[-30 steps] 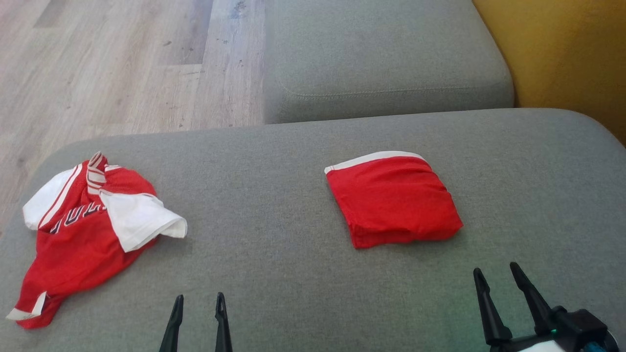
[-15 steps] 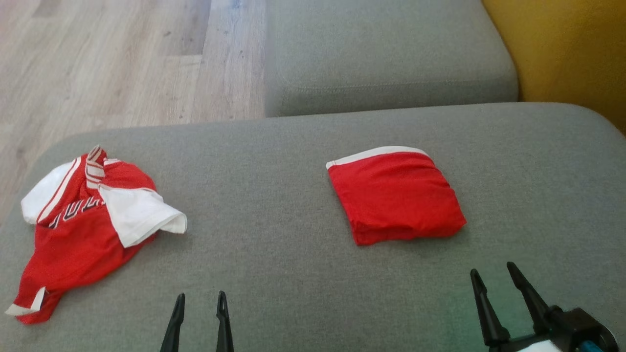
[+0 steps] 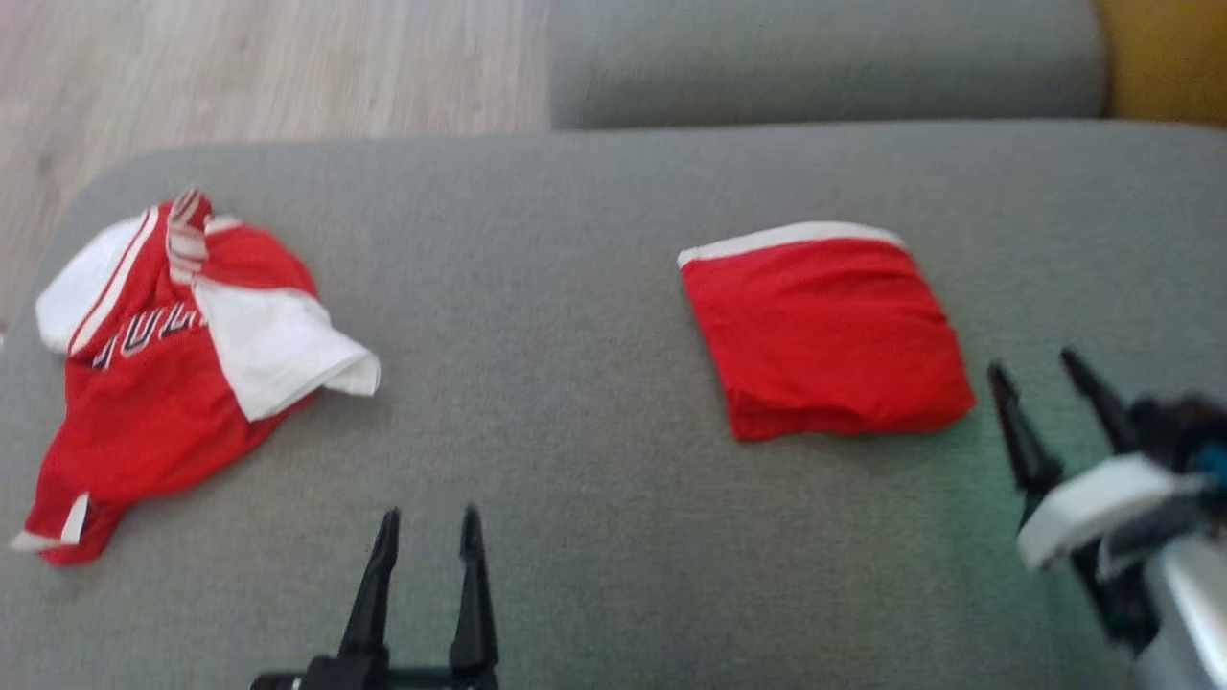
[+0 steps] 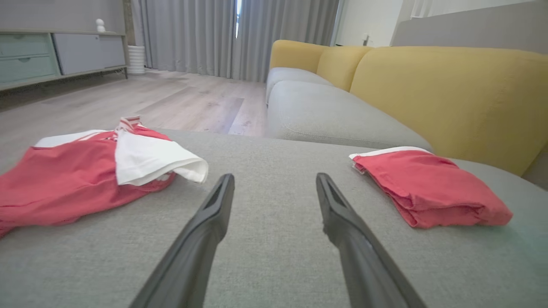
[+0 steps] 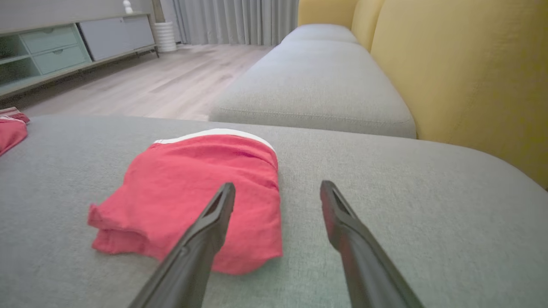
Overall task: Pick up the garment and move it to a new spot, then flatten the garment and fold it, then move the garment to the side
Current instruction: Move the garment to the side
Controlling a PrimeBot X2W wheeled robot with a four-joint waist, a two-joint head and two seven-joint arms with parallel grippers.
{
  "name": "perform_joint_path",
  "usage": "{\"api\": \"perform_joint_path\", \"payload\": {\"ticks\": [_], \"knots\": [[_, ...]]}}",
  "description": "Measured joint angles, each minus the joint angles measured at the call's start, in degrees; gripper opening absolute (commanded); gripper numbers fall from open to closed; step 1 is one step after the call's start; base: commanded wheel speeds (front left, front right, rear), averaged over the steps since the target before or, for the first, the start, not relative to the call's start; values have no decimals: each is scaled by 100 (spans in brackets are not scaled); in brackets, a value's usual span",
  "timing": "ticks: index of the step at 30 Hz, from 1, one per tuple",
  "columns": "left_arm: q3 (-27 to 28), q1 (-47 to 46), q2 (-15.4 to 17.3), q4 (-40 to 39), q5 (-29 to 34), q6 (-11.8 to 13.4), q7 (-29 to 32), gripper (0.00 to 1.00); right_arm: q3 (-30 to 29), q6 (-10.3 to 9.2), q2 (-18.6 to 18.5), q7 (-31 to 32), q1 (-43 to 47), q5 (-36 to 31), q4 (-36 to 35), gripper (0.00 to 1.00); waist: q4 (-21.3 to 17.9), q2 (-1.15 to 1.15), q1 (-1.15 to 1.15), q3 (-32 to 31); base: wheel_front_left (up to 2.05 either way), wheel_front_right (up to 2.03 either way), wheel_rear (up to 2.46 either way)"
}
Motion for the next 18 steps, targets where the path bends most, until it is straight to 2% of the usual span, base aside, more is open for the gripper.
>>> {"api": "perform_joint_path", "payload": {"ticks": [5,7,10,17,18], "knots": [[-176,-377,-18,-87,-30,-60,0,100,174,0,-300,673,-908,598,524,100,136,0,0,352,0,0,0],[-292,-494,-20,-182,-46,-204,0,100,343,0,-397,931,-1238,798,784,100,190,0,0,482,0,0,0],[-403,-620,-31,-227,-62,-207,0,100,659,0,-550,1200,-1611,922,1152,100,275,0,0,649,0,0,0],[-485,-763,-31,-283,-63,-194,0,100,1317,0,-593,1594,-2093,1557,1896,100,432,0,0,916,0,0,0],[-504,-783,-31,-282,-63,-188,0,100,1405,0,-592,1647,-2109,1716,1951,43,451,0,0,938,0,0,0]]}}
